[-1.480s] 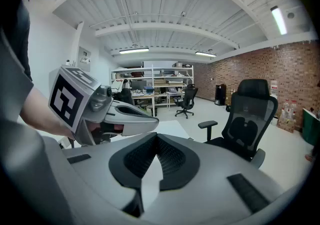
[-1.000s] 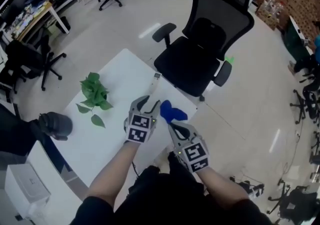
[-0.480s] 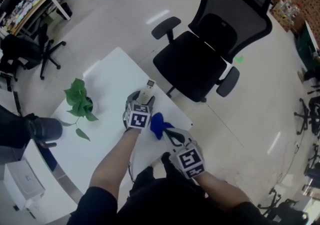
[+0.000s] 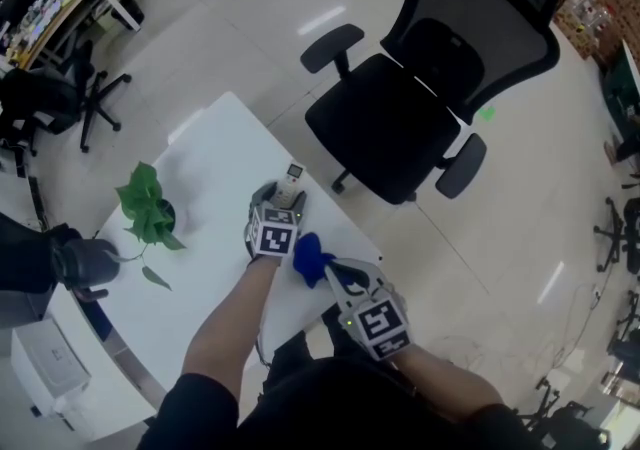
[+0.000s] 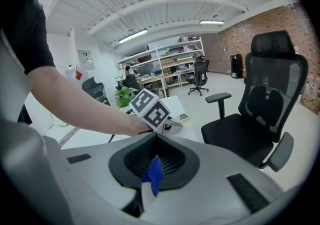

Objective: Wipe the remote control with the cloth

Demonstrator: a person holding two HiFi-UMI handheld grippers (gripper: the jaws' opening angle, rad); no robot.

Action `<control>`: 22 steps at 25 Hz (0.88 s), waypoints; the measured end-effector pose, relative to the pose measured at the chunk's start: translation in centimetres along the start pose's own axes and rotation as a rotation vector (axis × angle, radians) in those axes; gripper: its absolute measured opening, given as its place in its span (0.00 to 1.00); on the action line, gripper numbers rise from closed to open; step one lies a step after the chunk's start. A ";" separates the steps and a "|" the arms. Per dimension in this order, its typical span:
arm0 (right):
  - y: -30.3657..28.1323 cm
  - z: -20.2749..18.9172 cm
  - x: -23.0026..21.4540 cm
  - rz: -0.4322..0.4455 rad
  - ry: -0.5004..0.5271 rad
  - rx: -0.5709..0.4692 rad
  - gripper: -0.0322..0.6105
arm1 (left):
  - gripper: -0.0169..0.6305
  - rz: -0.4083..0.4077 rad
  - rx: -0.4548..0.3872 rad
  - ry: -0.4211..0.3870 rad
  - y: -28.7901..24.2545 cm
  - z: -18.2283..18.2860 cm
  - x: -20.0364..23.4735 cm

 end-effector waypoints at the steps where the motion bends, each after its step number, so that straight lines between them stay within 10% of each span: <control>1: 0.0 0.0 -0.1 -0.001 -0.002 0.001 0.06 | 0.46 0.001 -0.001 -0.005 0.0 0.0 0.0; 22: 0.2 0.6 -0.6 -0.008 0.015 -0.029 0.06 | 0.34 0.019 -0.063 -0.086 4.5 2.5 -0.9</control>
Point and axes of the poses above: the fingertips, and each gripper's own axes: y backward along the fingers, x to its left, z out of its top, the point moved 2 cm from there along y, backward along the fingers, and after that the axes turned 6 degrees about -z, right-handed, at the moved point
